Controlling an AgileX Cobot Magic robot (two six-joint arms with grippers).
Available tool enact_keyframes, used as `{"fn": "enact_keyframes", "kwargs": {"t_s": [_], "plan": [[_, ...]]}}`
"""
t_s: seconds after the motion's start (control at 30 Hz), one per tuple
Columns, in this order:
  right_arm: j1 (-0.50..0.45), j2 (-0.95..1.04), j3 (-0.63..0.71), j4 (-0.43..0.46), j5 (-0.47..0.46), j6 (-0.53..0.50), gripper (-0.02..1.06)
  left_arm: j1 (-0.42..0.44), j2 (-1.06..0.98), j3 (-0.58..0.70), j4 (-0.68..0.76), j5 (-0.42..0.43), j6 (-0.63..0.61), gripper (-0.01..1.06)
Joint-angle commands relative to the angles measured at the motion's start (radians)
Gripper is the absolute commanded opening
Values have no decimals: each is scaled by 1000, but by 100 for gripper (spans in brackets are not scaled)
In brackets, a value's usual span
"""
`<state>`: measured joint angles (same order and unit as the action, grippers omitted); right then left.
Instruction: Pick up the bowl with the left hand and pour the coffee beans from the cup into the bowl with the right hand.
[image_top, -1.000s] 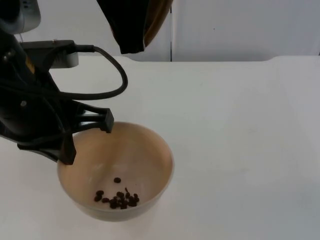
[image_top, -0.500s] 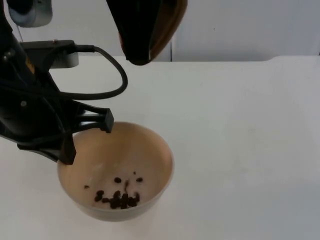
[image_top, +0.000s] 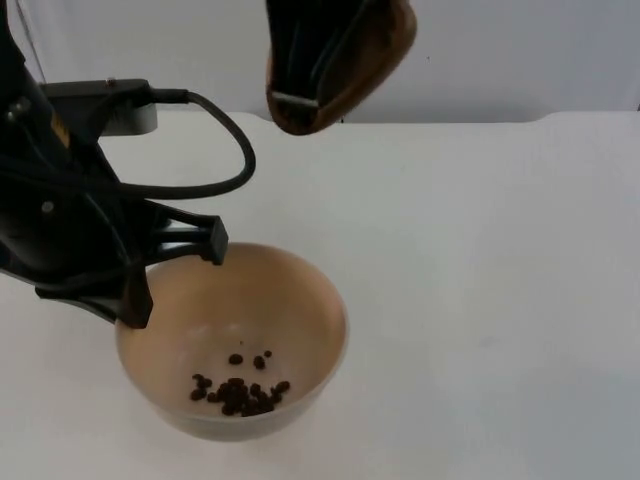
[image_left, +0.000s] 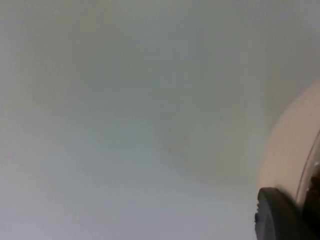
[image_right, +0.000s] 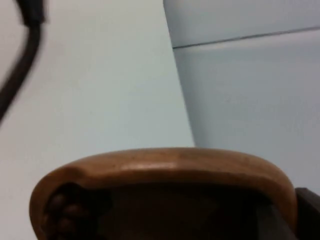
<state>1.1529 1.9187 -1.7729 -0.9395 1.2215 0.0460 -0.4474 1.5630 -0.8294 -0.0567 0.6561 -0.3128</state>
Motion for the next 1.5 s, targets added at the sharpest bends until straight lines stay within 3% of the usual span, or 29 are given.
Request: {"fn": "enact_keyframes", "kwargs": {"t_s": [0.0,0.17,0.33,0.37,0.47,0.57,0.7,0.73,0.8,1.47], "plan": [[-30,-45,-12,82,0,14,0,-6,-8,3,-12,-12,-8,0],[-66,-67,-12,200,0,-5,0,-6,-8,3,-12,-16,-8,0],[-137,-94,-12,406,0,-46,0,-6,-8,3,-12,-16,-8,0],[-137,-94,-12,406,0,-46,0,-6,-8,3,-12,-16,-8,0],[-187,-100,-12,538,-11,-65,0,-6,-8,3,-12,-16,-8,0],[-219,-102,-12,598,-13,-78,0,-6,-8,3,-12,-16,-8,0],[-292,-102,-12,793,-13,-152,0,-6,-8,3,-12,-16,-8,0],[-292,-102,-12,793,-13,-152,0,-6,-8,3,-12,-16,-8,0],[-335,-102,-12,883,-13,-174,0,-6,-8,3,-12,-14,-8,0],[-390,-102,-12,871,0,-174,0,-6,-8,3,47,-21,-41,0]]}}
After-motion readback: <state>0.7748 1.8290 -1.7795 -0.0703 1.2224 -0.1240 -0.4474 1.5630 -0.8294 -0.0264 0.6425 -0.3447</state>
